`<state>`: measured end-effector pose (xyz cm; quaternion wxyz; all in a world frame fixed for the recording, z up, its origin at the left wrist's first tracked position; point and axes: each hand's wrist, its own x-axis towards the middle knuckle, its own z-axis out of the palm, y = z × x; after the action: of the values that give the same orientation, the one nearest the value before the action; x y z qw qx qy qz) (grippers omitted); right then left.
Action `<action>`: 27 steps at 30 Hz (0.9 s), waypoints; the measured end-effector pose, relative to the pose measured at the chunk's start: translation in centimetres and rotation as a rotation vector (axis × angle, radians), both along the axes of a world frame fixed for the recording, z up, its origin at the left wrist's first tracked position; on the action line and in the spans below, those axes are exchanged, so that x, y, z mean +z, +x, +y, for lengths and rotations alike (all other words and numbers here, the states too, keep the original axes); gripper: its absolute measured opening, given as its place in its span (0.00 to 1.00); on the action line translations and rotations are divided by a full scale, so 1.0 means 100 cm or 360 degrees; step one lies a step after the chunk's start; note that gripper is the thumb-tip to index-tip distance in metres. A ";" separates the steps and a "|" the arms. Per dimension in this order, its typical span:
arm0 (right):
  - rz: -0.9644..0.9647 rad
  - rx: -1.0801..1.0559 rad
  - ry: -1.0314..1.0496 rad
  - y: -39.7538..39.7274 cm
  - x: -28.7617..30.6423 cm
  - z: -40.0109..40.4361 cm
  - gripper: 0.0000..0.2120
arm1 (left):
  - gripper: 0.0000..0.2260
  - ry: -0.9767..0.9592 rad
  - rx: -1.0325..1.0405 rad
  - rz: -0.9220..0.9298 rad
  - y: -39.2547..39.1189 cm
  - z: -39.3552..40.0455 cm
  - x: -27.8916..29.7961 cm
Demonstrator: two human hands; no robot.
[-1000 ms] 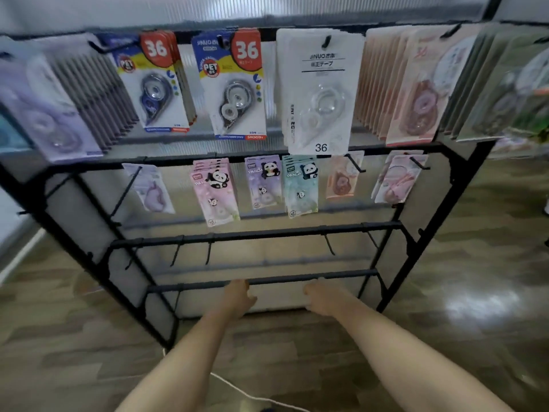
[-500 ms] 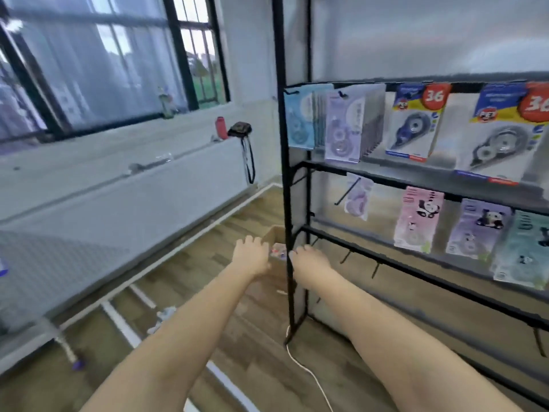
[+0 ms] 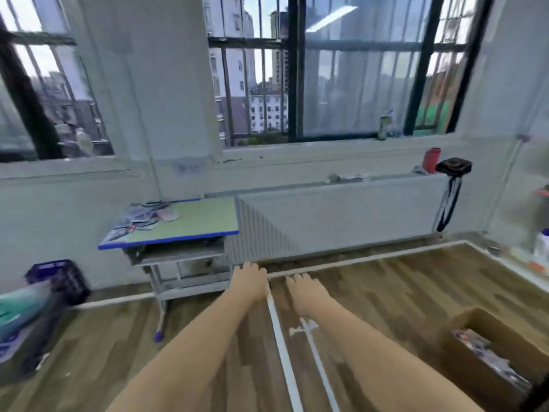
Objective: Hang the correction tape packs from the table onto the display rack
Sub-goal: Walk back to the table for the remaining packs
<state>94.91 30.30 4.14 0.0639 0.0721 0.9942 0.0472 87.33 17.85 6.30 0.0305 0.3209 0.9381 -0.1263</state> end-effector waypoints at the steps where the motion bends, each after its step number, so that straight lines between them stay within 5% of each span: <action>1: -0.0016 0.0062 -0.0011 -0.020 -0.004 -0.015 0.22 | 0.21 -0.0001 0.0064 -0.0019 -0.015 -0.017 -0.006; 14: -0.0176 0.0575 -0.0049 -0.311 -0.046 -0.138 0.22 | 0.22 -0.0048 0.0576 -0.0106 -0.248 -0.159 -0.064; 27: -0.0299 0.0658 -0.0205 -0.585 -0.067 -0.184 0.19 | 0.18 0.0021 0.0808 -0.0220 -0.493 -0.226 -0.098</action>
<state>36.41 11.90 -2.55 0.1497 -0.1419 0.9785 0.0023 38.03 -4.72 -3.47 0.1232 0.0835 0.9851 -0.0863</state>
